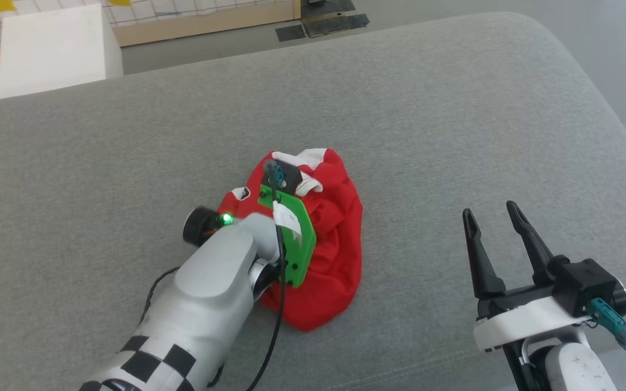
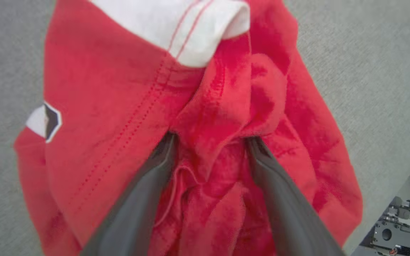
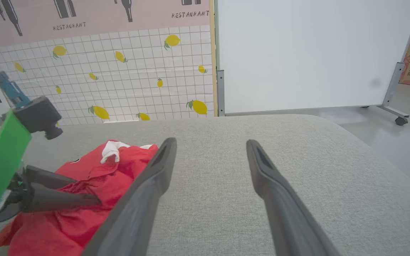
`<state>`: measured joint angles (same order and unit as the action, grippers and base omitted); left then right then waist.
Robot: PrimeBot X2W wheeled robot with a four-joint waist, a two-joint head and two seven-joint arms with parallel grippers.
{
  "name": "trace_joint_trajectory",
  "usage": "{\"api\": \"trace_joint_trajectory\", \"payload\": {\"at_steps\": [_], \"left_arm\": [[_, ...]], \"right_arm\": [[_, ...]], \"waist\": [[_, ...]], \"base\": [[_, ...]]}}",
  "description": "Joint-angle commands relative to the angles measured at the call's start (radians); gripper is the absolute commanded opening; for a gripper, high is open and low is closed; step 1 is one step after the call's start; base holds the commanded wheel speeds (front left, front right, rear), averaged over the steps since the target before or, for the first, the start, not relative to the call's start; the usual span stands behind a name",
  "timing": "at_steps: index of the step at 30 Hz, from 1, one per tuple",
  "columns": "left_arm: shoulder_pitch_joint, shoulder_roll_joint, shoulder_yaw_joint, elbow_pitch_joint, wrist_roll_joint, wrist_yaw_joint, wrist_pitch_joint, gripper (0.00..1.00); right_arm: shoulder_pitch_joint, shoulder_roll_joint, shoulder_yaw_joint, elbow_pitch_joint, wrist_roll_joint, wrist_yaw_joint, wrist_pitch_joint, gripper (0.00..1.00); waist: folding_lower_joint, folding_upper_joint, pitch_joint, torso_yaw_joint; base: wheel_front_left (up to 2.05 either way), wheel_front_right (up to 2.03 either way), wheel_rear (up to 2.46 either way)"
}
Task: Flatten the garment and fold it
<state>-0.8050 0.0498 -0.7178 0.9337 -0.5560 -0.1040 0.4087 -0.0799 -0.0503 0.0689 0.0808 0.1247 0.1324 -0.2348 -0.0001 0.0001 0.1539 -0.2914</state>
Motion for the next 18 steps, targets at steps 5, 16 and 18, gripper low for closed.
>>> {"api": "trace_joint_trajectory", "payload": {"at_steps": [5, 16, 18], "left_arm": [[-0.023, 0.001, 0.068, -0.070, -0.024, 0.049, -0.294, 1.00], [0.140, 0.088, 0.262, -0.353, -0.017, 0.083, -0.669, 1.00], [0.214, 0.115, 0.307, -0.448, 0.017, 0.085, -0.670, 1.00]], "right_arm": [[0.006, 0.000, -0.005, -0.001, -0.004, -0.002, -0.006, 1.00], [0.033, 0.000, -0.050, -0.040, -0.024, -0.002, 0.017, 1.00], [0.036, 0.000, -0.056, -0.046, -0.024, -0.002, 0.020, 1.00]], "waist": [[0.0001, -0.0001, -0.038, 0.070], [0.0001, -0.0001, -0.099, 0.191], [0.0001, -0.0001, -0.103, 0.204]], "base": [[0.00, 0.00, 0.00], [0.00, 0.00, 0.00], [0.00, 0.00, 0.00]]}}
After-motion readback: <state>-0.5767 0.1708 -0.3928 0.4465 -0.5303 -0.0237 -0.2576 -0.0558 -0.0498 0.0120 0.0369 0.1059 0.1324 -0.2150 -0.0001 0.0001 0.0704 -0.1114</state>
